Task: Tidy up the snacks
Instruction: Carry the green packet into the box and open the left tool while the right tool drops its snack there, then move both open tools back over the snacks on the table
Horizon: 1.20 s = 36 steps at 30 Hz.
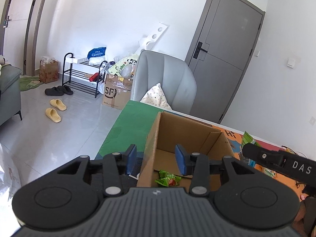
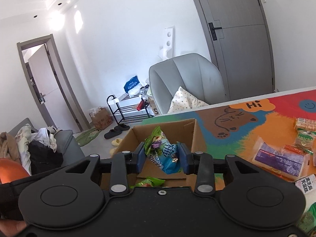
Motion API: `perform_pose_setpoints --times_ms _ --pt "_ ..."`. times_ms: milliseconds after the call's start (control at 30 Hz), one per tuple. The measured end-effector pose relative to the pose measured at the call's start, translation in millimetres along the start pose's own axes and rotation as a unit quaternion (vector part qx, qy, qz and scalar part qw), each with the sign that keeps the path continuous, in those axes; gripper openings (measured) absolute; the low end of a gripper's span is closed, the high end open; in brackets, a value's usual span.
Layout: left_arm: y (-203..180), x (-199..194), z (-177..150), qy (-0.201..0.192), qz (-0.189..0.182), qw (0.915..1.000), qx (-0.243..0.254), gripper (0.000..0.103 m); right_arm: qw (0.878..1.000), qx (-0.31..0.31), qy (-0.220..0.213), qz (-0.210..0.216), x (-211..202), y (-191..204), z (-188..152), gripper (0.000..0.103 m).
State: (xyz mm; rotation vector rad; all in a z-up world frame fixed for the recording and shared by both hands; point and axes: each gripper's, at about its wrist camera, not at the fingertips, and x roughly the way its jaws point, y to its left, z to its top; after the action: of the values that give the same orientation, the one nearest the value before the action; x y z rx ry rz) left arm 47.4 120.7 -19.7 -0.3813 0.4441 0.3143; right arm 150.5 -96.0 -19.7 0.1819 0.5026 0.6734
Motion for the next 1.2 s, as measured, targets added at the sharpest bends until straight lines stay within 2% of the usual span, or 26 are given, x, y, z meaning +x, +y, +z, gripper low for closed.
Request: perform_pose_setpoints --times_ms 33,67,100,200,367,500,600,767,1033,1200 --pt "0.4 0.4 -0.9 0.002 0.001 1.0000 -0.001 0.052 1.000 -0.005 -0.003 -0.005 -0.1 1.5 0.1 0.052" --pt "0.1 1.0 -2.0 0.003 0.002 1.0000 -0.002 0.060 1.000 -0.008 -0.007 -0.015 -2.1 1.8 -0.4 0.065" --pt "-0.6 1.8 -3.7 0.004 0.002 1.0000 -0.002 0.066 1.000 -0.011 -0.013 -0.023 -5.2 0.6 -1.6 0.071" --pt "-7.6 3.5 -7.4 0.004 0.006 1.0000 -0.001 0.076 0.999 -0.006 -0.010 -0.035 -14.0 -12.9 -6.1 0.072" --pt "-24.9 4.0 -12.5 0.015 0.002 0.9999 0.007 0.083 0.998 0.034 -0.007 -0.049 -31.4 -42.5 -16.3 0.078" --pt "-45.8 -2.5 -18.6 0.013 -0.003 0.9992 0.037 0.091 0.997 0.051 -0.008 -0.061 -49.0 -58.0 -23.1 0.081" --pt "-56.8 -6.9 -21.7 0.010 -0.005 0.9986 0.051 0.097 0.996 0.061 -0.014 -0.070 -63.1 -69.6 -27.2 0.089" --pt "-75.1 -10.7 -30.0 0.023 -0.021 0.9975 0.063 0.101 0.993 0.076 -0.024 -0.089 -85.0 -86.9 -32.3 0.095" --pt "-102.3 -23.1 -40.3 0.025 -0.051 0.9950 0.083 0.101 0.988 0.089 -0.026 -0.122 -117.4 -111.2 -40.2 0.095" --pt "-118.3 -22.9 -47.7 0.040 -0.074 0.9922 0.091 0.101 0.984 0.096 -0.024 -0.149 -131.2 -124.9 -44.5 0.095"
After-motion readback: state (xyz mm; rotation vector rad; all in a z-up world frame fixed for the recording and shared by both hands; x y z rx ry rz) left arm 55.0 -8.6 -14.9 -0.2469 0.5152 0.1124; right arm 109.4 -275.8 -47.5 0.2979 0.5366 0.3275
